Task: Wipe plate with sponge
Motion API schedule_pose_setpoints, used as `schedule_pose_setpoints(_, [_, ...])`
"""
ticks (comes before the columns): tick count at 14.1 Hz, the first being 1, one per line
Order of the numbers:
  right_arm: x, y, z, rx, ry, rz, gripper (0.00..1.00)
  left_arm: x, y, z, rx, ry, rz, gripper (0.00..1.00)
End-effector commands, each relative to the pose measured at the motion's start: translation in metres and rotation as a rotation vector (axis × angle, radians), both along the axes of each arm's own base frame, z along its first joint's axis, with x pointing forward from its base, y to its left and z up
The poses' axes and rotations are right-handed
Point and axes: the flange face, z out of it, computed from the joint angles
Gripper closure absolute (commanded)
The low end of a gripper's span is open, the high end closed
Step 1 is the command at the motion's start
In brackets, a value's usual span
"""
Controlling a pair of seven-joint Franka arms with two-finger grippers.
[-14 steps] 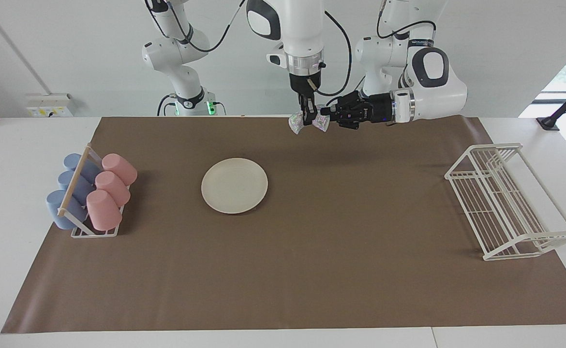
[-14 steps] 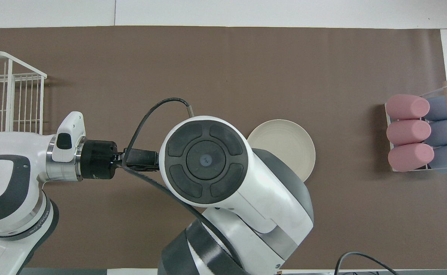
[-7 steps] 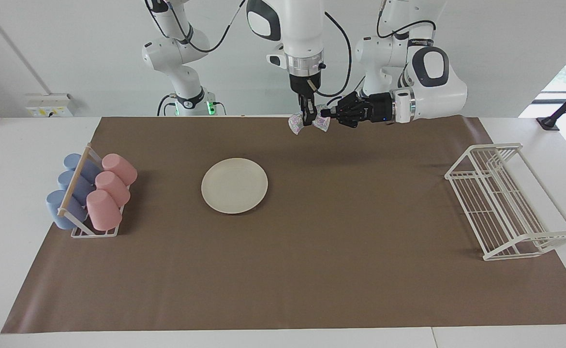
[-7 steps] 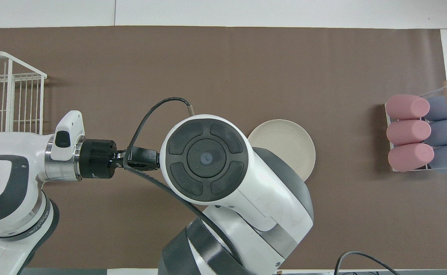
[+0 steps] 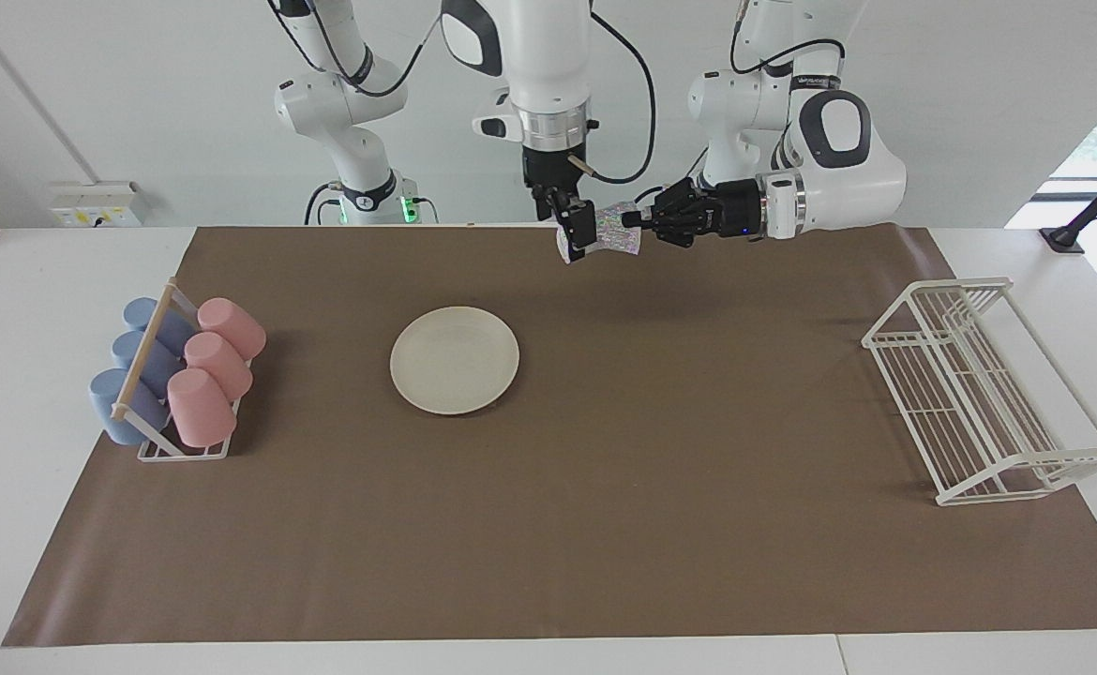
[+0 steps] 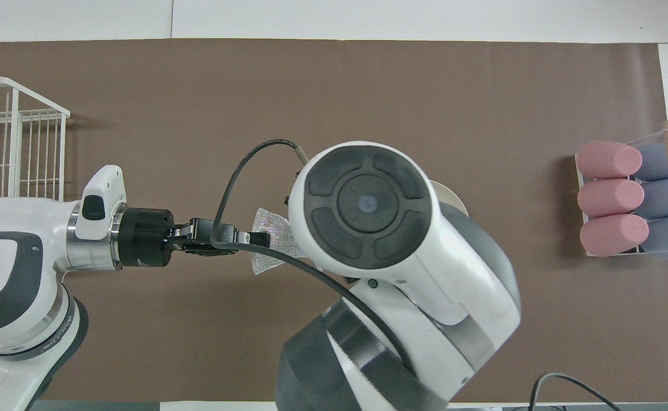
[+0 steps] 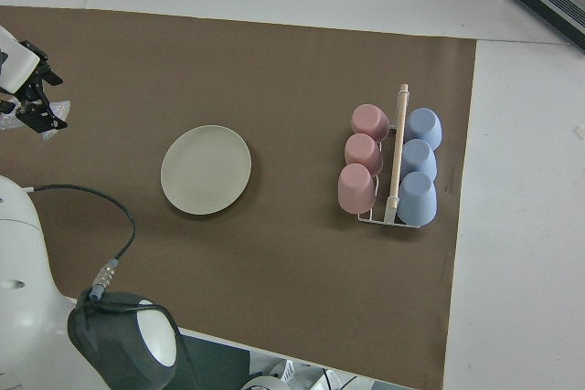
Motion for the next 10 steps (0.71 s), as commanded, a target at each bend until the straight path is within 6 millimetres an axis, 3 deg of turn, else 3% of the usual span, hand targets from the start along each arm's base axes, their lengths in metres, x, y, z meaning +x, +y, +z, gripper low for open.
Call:
schedule_pose_setpoints(1, [0.005,-0.057,0.011,-0.057,-0.004,0.202,0.00,-0.004,0.004,-0.001,0.035,0.001,0.006,1.00])
schedule_pose_setpoints(4, [0.024,-0.111,0.018,-0.077,0.012,0.332,0.00,-0.004,0.011,-0.007,0.145,-0.030,-0.031,1.00])
schedule_pose_setpoints(6, [0.035,-0.144,0.018,-0.085,0.022,0.463,0.00,0.002,0.027,-0.006,0.258,-0.029,-0.050,1.00])
schedule_pose_setpoints(10, [0.041,-0.168,0.026,-0.093,-0.002,0.677,0.00,0.010,0.048,0.003,0.521,-0.016,-0.084,1.00])
